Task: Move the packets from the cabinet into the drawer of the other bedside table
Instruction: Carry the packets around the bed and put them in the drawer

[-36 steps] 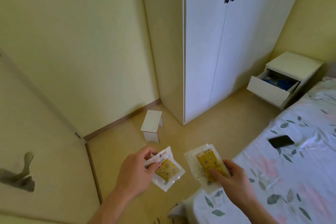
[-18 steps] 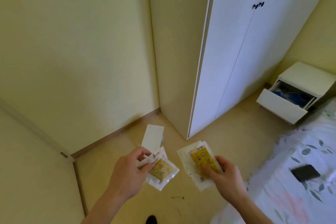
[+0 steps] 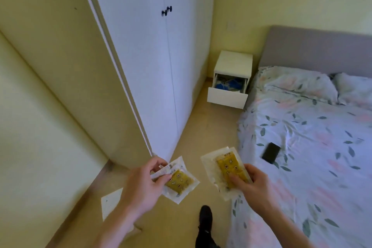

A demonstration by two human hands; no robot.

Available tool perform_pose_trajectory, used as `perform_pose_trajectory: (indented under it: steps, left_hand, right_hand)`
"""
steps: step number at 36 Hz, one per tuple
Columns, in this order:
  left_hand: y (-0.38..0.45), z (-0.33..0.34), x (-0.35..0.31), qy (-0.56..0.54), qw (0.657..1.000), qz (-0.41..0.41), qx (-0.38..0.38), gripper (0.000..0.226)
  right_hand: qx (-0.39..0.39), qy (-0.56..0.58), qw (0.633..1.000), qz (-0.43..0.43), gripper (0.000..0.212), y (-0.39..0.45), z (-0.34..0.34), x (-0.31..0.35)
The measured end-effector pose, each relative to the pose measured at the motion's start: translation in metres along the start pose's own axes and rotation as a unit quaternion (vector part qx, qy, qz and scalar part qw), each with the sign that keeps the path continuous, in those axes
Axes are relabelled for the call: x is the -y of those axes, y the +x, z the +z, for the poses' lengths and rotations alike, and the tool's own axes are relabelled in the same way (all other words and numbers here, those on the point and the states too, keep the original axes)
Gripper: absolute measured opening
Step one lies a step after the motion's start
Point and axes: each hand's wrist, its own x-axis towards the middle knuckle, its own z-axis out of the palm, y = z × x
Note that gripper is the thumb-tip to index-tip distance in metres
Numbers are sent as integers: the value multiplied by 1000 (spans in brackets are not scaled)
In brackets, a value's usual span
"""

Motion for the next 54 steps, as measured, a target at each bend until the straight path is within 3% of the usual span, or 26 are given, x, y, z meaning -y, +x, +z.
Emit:
perform_pose_trajectory:
  steps: [6,20,38,48,54]
  left_hand:
    - [119,30,-31,14,999,30,23,17]
    - [358,72,-93,21,998,34,54,12]
    - [703,124,-115,67,981,102,148,12]
    - [854,172,-141,106,968,103,201,13]
    - [936,207,-150,114,967,84,212,13]
  right_hand:
    - [-38,52,997,30,9,100,-14,15]
    - [-46,17,998,30,14,326,-71,78]
    - [-150,46,985,68,6,578,-73,119]
    - [-201,29,971,126,8,687,-99,122]
    - [-187,38,970,149,10,796,-124,102]
